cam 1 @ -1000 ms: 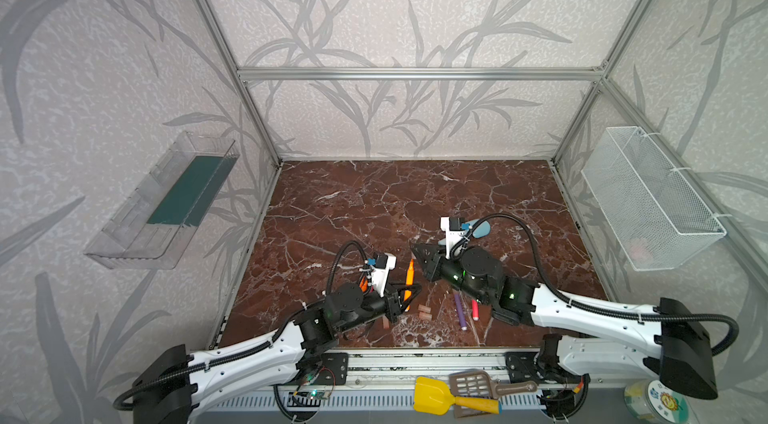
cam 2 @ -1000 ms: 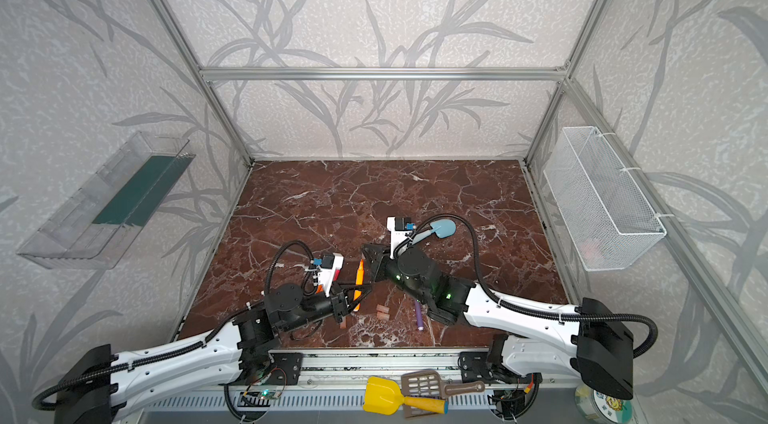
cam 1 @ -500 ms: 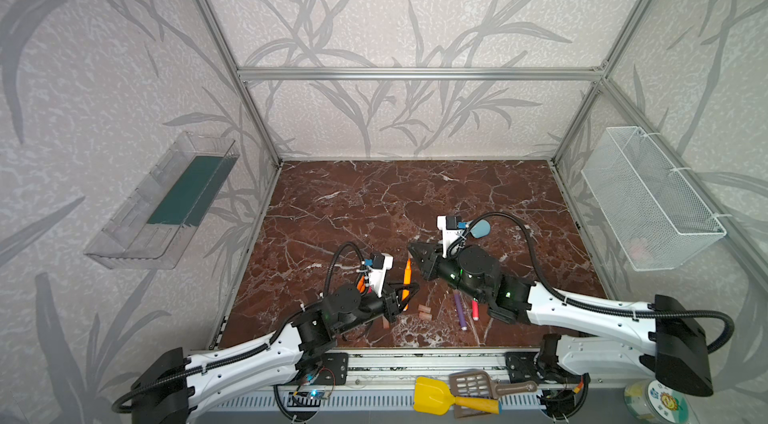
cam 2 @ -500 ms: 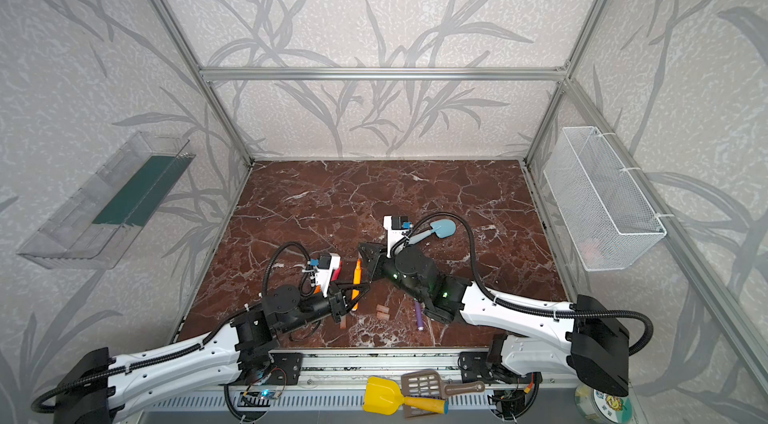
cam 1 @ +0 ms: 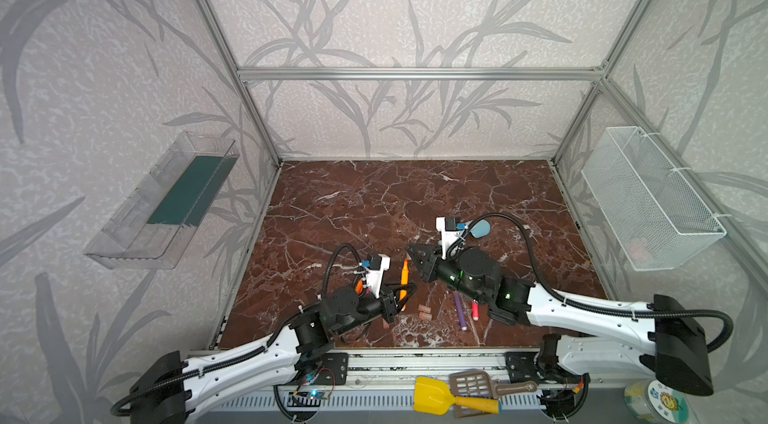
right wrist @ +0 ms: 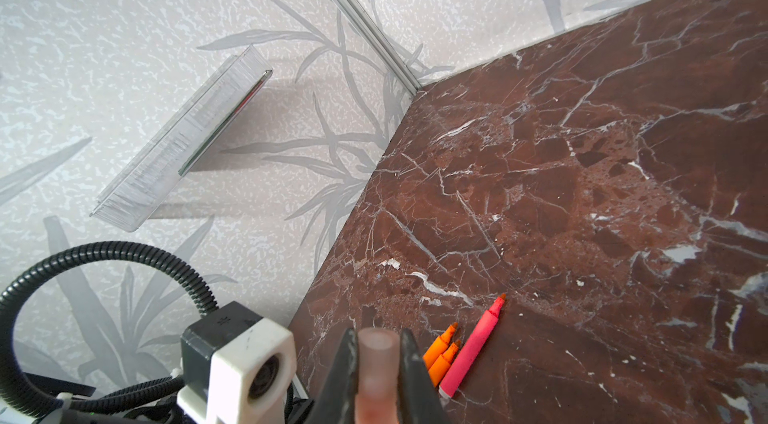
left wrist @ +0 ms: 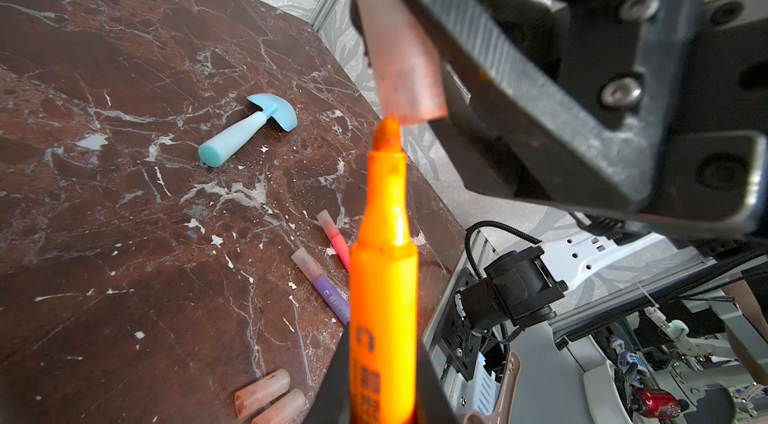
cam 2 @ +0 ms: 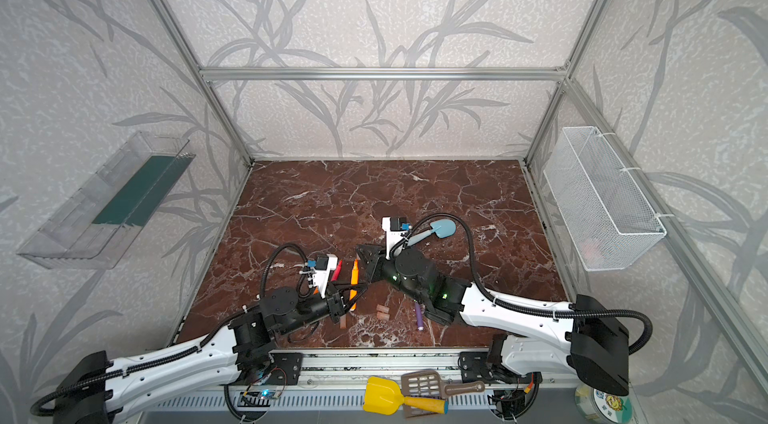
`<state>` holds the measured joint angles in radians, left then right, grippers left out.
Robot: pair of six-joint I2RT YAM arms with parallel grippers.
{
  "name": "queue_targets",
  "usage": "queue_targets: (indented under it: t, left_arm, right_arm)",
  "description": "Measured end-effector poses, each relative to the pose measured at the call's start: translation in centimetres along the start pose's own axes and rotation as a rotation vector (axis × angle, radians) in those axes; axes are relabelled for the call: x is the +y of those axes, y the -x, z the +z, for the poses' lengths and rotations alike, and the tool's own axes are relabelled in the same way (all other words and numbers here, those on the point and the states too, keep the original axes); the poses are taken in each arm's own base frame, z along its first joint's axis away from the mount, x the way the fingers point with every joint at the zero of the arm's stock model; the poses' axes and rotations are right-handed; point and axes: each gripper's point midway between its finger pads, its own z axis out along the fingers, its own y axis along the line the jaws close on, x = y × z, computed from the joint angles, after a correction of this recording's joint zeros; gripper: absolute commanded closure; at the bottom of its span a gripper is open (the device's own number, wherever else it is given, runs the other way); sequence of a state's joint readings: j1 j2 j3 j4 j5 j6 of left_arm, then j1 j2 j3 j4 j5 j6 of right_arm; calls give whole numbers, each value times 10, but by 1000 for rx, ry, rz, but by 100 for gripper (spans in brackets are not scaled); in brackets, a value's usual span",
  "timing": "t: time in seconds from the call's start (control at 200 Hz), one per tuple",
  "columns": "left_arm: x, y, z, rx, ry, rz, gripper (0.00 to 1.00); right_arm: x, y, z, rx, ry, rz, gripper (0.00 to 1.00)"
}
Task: Insert the pens into the pen caps
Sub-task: 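Lower the cap onto the orange marker tip held by the left gripper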
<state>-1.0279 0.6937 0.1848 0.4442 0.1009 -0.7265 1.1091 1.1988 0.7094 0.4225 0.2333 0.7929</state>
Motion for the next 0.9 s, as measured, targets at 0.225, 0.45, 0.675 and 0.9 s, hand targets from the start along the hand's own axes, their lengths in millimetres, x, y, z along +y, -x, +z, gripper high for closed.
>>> queue_targets:
  t: [0.225, 0.45, 0.675, 0.9]
  left_arm:
    - [2, -3, 2, 14, 5, -1, 100]
    - [0, -1, 0, 6, -2, 0, 100]
    - [-2, 1, -1, -1, -8, 0, 100]
    - [-2, 1, -1, -1, -8, 0, 100]
  right_arm:
    - [10, 13, 5, -32, 6, -22, 100]
    - [9, 11, 6, -30, 7, -23, 100]
    - [-1, -3, 5, 1, 0, -11, 100]
    - [5, -6, 5, 10, 29, 5, 100]
